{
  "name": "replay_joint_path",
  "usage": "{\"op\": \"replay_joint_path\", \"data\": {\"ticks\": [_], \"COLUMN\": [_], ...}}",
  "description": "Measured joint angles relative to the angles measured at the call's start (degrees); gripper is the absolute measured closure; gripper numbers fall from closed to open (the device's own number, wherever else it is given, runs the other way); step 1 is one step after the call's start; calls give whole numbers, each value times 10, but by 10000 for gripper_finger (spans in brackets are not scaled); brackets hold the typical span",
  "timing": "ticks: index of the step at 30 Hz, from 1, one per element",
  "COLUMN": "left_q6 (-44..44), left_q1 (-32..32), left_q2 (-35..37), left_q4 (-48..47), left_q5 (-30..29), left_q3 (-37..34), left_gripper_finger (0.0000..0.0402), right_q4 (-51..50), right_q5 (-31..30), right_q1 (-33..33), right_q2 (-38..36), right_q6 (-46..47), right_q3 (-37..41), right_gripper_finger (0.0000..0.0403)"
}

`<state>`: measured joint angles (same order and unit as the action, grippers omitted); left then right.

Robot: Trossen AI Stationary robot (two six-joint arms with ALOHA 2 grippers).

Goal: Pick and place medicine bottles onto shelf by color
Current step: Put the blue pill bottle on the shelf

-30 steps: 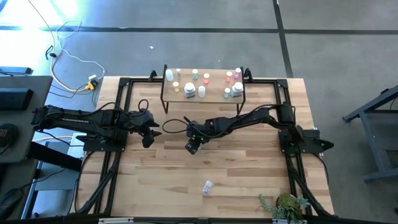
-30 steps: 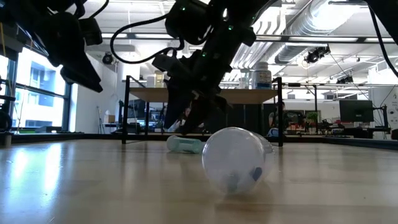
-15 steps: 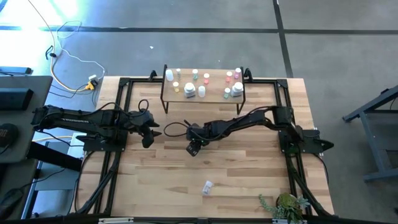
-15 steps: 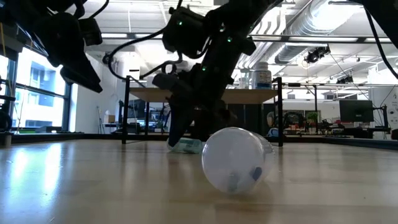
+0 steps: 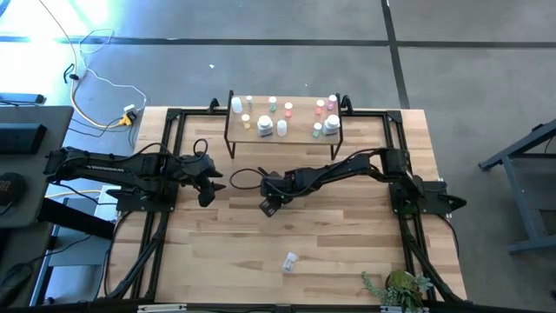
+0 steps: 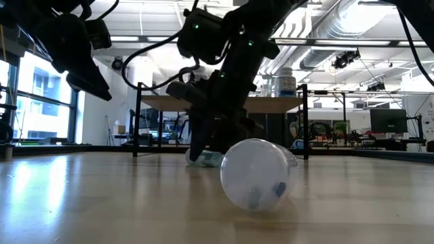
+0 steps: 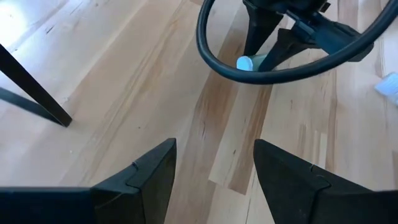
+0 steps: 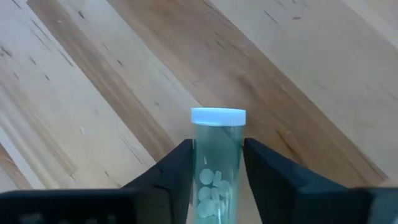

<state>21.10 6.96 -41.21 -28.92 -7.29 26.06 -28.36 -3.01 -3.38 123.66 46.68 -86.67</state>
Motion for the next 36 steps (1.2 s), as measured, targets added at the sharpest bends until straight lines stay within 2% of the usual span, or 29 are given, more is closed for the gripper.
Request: {"op": "replay_joint_path", "data": {"ticks": [6,12,24,32,36], "left_q6": [-3,-14,-33,-33,-33], "left_q1": [0,0,0,0,0], "left_q2": [0,0,0,0,0], "left_q4": [0,0,0,1,9], "left_q5": [5,32,83,92,122], "left_q3": [0,0,0,0,0], "left_gripper_finger": [198,198,198,198,198], "right_q4": [-1,-1,3,-25,-34], "right_q5": [5,28,9,-35,-62], "right_q1": [0,-1,-6,-2,0], "right_q2": [0,-4,-6,-8,-8], "right_q6": [15,12,8,-32,-60], "right_q3": [0,-10,-102,-193,-247], "right_gripper_finger": [296,309,310,311,311]}}
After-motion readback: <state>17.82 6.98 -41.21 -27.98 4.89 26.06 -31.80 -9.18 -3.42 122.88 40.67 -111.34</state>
